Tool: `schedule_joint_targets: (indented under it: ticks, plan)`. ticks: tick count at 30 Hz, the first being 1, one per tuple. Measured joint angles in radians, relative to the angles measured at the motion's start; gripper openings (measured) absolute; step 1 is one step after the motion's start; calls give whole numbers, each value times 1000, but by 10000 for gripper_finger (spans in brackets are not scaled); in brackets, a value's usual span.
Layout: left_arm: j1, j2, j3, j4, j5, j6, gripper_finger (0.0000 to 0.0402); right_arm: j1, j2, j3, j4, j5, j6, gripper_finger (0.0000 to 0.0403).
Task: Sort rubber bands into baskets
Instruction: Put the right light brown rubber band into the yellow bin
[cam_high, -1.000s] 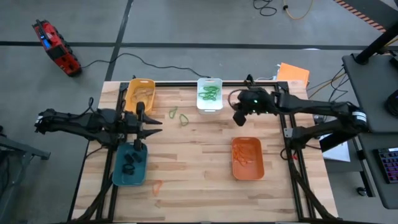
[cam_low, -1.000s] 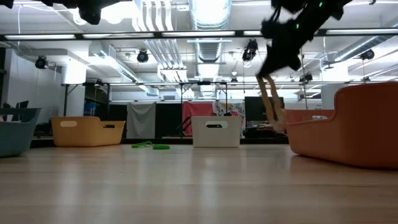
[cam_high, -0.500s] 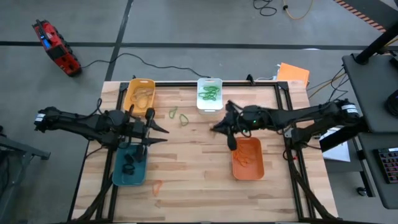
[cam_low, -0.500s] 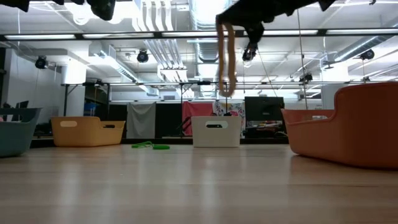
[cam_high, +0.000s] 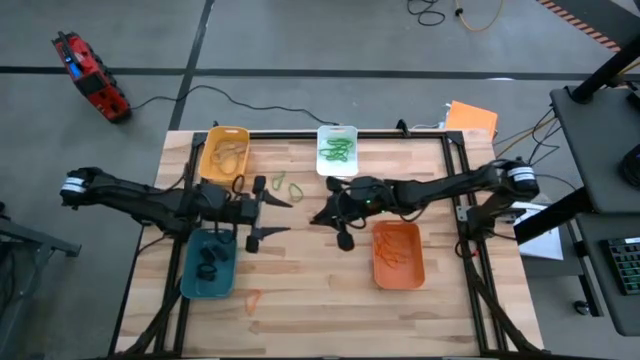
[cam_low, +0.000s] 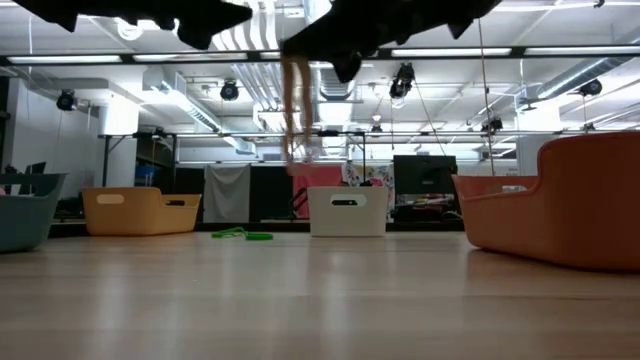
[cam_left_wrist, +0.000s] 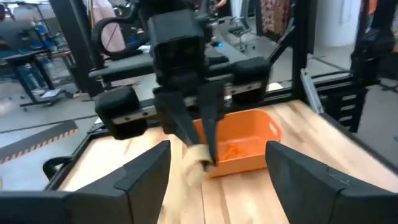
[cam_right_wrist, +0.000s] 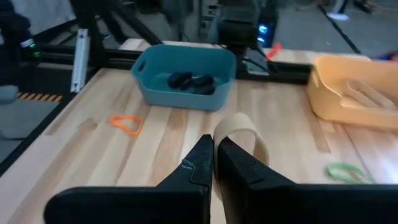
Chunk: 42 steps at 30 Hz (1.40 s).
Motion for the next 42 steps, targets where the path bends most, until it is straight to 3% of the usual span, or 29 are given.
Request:
schedule_joint_targets:
  ticks: [10, 27, 34, 42]
  plan:
    - [-1, 109, -6, -5, -3, -18, 258, 6, 92, 108, -3, -37, -94, 9]
    - [4, 304, -6, 136, -23, -39, 248, 15, 93, 115, 19, -36, -96, 9]
    - [3, 336, -6, 134, -23, -41, 204, 32, 81, 115, 28, -36, -107, 9]
    - [16, 353, -4, 136, -24, -39, 72, 40, 81, 115, 29, -36, -113, 9]
